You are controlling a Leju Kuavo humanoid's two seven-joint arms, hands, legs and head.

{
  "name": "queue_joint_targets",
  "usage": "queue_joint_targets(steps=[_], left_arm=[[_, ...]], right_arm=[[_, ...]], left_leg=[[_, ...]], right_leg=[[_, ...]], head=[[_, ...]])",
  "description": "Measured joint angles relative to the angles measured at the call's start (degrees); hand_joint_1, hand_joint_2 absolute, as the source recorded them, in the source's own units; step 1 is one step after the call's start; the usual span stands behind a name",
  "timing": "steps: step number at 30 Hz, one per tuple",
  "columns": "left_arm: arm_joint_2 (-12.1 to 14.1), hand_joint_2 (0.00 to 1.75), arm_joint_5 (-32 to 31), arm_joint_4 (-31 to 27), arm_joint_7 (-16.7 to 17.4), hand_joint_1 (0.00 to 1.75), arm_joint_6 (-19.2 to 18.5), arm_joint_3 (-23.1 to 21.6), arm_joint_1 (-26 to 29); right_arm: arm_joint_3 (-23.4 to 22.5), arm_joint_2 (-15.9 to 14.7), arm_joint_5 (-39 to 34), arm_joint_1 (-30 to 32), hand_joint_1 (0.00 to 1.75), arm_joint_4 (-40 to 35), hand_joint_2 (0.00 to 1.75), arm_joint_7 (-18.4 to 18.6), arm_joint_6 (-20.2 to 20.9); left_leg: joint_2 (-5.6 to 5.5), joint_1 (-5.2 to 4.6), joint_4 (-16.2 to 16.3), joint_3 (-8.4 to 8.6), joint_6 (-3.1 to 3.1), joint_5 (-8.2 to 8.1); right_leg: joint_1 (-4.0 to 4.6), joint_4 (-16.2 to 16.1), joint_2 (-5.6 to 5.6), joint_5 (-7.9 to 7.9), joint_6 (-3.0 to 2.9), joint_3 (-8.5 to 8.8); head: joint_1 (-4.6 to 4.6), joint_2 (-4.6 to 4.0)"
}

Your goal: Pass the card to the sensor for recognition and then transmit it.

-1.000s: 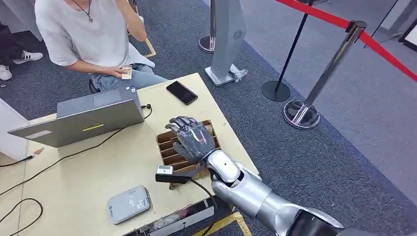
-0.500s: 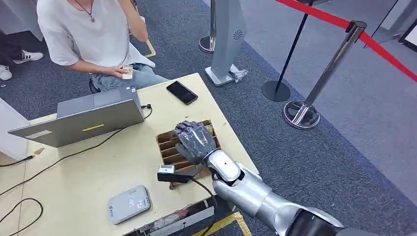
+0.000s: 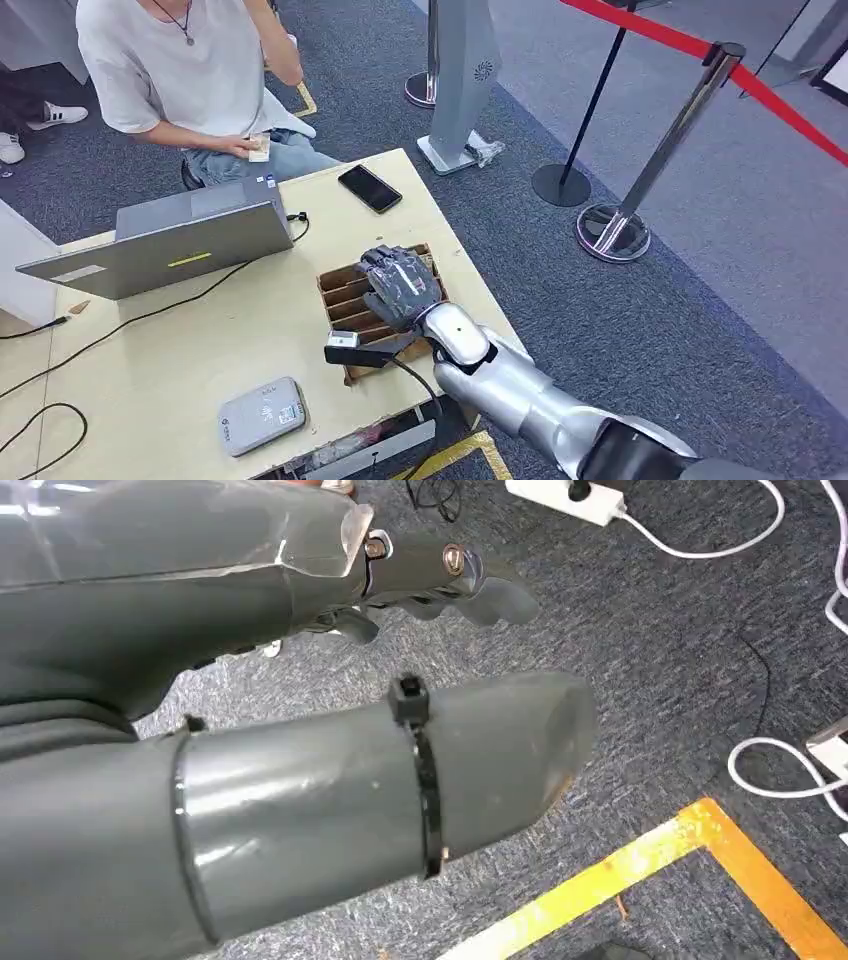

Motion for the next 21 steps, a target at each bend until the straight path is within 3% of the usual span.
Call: queue_joint_targets(steps=[5, 8, 9, 10, 13, 14, 21], left_arm=[[-0.02, 0.00, 0.07, 0.00, 0.00, 0.00, 0.04, -0.02, 0.01], [-0.22, 0.00, 0.09, 0.00, 0.00, 0.00, 0.09, -0.02, 0.02], [-0.24, 0.00, 0.11, 0.00, 0.00, 0.00, 0.09, -0.02, 0.01], [-0.26, 0.00, 0.15, 0.00, 0.00, 0.00, 0.11, -0.02, 0.01], [-0.26, 0.00, 0.20, 0.00, 0.00, 0.00, 0.20, -0.02, 0.02], [-0.26, 0.00, 0.20, 0.00, 0.00, 0.00, 0.22, -0.02, 0.02], [-0.26, 0.00, 0.63, 0.00, 0.00, 0.00, 0.42, 0.00, 0.09]], right_arm=[[0.00, 0.00, 0.00, -0.15, 0.65, 0.61, 1.75, 0.00, 0.00], [0.00, 0.24, 0.00, -0.92, 0.96, 1.25, 1.75, 0.04, 0.02], [0.00, 0.35, 0.00, -1.06, 1.34, 1.31, 1.75, 0.04, 0.11], [0.00, 0.42, 0.00, -1.22, 1.48, 1.40, 1.75, 0.04, 0.26], [0.00, 0.55, -0.02, -1.76, 1.61, 1.95, 1.75, 0.04, 0.59], [0.00, 0.59, -0.02, -1.93, 1.73, 2.19, 1.75, 0.00, 0.59], [0.02, 1.27, -0.17, -3.26, 1.75, 4.07, 1.75, -0.88, 0.44]], left_leg=[[0.00, 0.00, 0.00, -0.01, 0.00, 0.00], [0.00, 0.00, 0.00, -0.01, 0.00, 0.00], [0.00, 0.00, 0.00, -0.01, 0.00, 0.00], [0.00, 0.00, 0.00, -0.01, 0.00, 0.00], [0.00, 0.00, 0.00, -0.01, 0.00, 0.00], [0.00, 0.00, 0.00, -0.01, 0.00, 0.00], [0.00, 0.00, 0.00, -0.01, 0.00, 0.00]], right_leg=[[0.00, 0.00, 0.00, 0.00, 0.00, 0.00], [0.00, 0.00, 0.00, 0.00, 0.00, 0.00], [0.00, 0.00, 0.00, 0.00, 0.00, 0.00], [0.00, 0.00, 0.00, 0.00, 0.00, 0.00], [0.00, 0.00, 0.00, 0.00, 0.00, 0.00], [0.00, 0.00, 0.00, 0.00, 0.00, 0.00], [0.00, 0.00, -0.01, 0.00, 0.00, 0.00]], head=[[0.00, 0.00], [0.00, 0.00], [-0.02, 0.00], [0.00, 0.00], [-0.02, 0.00], [-0.02, 0.00], [0.00, 0.00]])
